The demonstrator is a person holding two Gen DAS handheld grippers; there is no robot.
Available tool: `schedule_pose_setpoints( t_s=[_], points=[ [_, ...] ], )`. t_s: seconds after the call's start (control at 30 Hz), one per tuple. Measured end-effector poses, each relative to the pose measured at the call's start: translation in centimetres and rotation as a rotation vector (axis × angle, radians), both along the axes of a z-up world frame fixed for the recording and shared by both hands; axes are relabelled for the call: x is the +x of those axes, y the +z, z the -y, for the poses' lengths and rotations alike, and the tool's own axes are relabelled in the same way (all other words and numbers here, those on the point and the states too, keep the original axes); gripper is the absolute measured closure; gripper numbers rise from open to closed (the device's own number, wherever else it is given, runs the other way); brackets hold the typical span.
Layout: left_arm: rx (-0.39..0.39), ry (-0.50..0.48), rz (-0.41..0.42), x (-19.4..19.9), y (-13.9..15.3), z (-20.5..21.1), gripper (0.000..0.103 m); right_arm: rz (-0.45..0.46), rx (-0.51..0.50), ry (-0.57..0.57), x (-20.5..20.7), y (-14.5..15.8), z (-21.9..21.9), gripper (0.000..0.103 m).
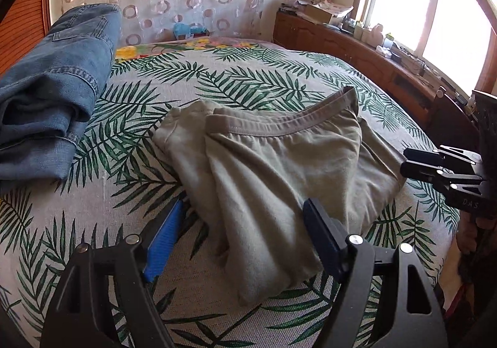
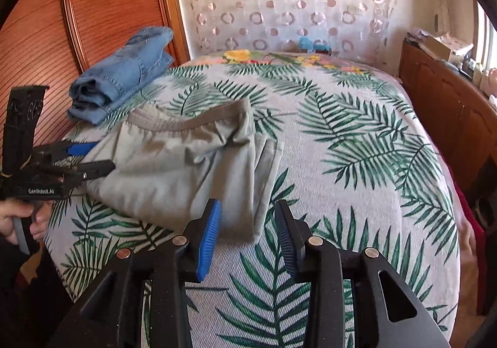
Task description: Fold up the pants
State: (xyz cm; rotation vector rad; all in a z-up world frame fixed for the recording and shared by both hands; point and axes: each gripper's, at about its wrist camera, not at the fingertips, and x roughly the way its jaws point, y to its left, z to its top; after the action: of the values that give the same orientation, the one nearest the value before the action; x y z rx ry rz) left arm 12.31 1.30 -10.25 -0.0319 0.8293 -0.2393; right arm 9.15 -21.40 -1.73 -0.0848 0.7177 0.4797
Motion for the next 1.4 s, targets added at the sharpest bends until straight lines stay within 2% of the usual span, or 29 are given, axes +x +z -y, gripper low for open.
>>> schedule_pose_setpoints(
  t_s=[0.07,0.17,0.23,0.3,0.33,0.4,0.57,0.87,0.93,1.07,1.17,1.37,1.4],
  points=[
    [0.005,0.0,0.0,0.0,0.0,0.1,0.024,-0.007,0.003,0.008,-0.1,0.0,0.0,0.066],
    [0.017,-0.001,-0.001,0.0,-0.1,0.3,0.024,-0.029,0.016,0.017,-0.2,-0.3,0.0,0.074],
    [0.022,-0.001,-0.001,0.0,-0.1,0.3,0.024,-0.03,0.029,0.027,0.1,-0.2,0.0,0.081],
    [0.021,-0.001,-0.002,0.0,-0.1,0.3,0.024,-0.028,0.043,0.04,-0.3,-0.2,0.2,0.096],
    [0.021,-0.001,-0.002,0.1,-0.1,0.3,0.024,-0.017,0.042,0.031,-0.4,-0.1,0.3,0.098],
    [0.023,-0.002,-0.002,0.1,0.0,0.3,0.024,0.013,0.032,0.008,-1.3,0.0,0.9,0.1],
    [0.027,-0.001,0.0,0.1,-0.1,0.3,0.024,0.009,0.039,-0.025,-3.0,-0.5,2.4,0.101],
    [0.027,-0.001,0.0,0.1,0.0,0.3,0.024,0.031,0.027,-0.047,-2.8,0.4,2.0,0.101],
    [0.027,0.0,0.0,0.1,0.0,0.4,0.024,0.032,0.042,-0.057,-2.5,0.6,2.0,0.097],
    [0.029,0.002,0.001,0.1,0.0,0.3,0.024,0.024,0.04,-0.071,-1.4,0.8,1.8,0.082],
    [0.029,0.001,0.001,0.1,0.0,0.3,0.024,0.021,0.026,-0.065,-0.6,0.8,0.9,0.062],
    [0.029,0.001,0.001,0.1,0.0,0.3,0.024,-0.021,0.007,-0.043,0.2,-0.7,-0.8,0.061],
    [0.029,0.001,0.001,0.1,0.0,0.3,0.024,-0.005,0.001,-0.044,0.0,-0.8,-1.0,0.06]
  ],
)
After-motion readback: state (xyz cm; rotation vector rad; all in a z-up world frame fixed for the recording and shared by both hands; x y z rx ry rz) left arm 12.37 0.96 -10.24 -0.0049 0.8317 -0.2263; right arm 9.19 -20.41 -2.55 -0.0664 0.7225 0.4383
